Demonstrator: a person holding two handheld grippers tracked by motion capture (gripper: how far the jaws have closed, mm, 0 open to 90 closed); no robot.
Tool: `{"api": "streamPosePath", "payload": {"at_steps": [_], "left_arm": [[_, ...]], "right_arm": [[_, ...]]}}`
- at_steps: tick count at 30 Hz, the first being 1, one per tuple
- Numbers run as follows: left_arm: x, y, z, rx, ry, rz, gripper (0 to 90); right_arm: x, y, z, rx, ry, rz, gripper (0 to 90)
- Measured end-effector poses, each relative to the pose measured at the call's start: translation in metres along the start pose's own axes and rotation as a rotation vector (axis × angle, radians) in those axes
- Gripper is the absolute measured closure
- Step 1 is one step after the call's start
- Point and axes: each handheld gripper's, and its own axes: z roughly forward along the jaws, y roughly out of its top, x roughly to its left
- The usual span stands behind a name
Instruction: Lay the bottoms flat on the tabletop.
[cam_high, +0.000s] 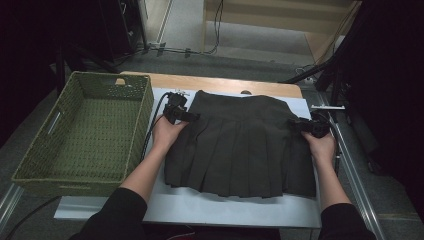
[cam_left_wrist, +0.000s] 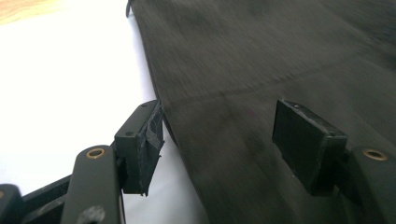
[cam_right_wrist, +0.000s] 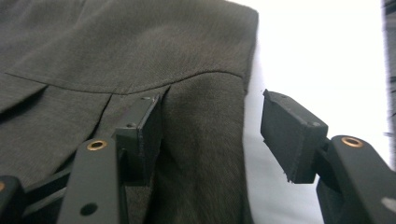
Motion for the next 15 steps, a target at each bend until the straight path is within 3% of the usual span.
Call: {"api": "streamPosePath", "payload": {"at_steps": [3, 5, 8, 10, 11, 13, 15], "left_arm": [[0.002, 0.003, 0.011, 0.025, 0.007, 0.007, 34.5], [0.003, 0.004, 0.016, 0.015, 0.000, 0.007, 34.7], [0.006, 0.006, 0.022, 0.019, -0.014, -0.018, 38.2], [0.007, 0.006, 0.024, 0.020, -0.020, -0.035, 45.2], [0.007, 0.006, 0.024, 0.014, -0.030, -0.043, 53.4], [0.008, 0.007, 0.023, 0.015, -0.075, -0.068, 69.5], [0.008, 0.010, 0.021, 0.038, -0.077, -0.069, 78.1]], "right_arm": [[0.001, 0.001, 0.010, 0.035, -0.018, -0.002, 40.5], [0.002, 0.000, 0.014, 0.049, -0.010, -0.004, 45.2], [0.005, -0.003, 0.022, 0.070, -0.009, -0.022, 53.4], [0.009, -0.003, 0.023, 0.070, 0.008, -0.041, 69.4], [0.011, -0.003, 0.023, 0.081, 0.017, -0.048, 77.5], [0.017, -0.001, 0.024, 0.088, 0.000, -0.086, 82.5], [0.022, 0.003, 0.022, 0.093, -0.025, -0.115, 83.9]]}}
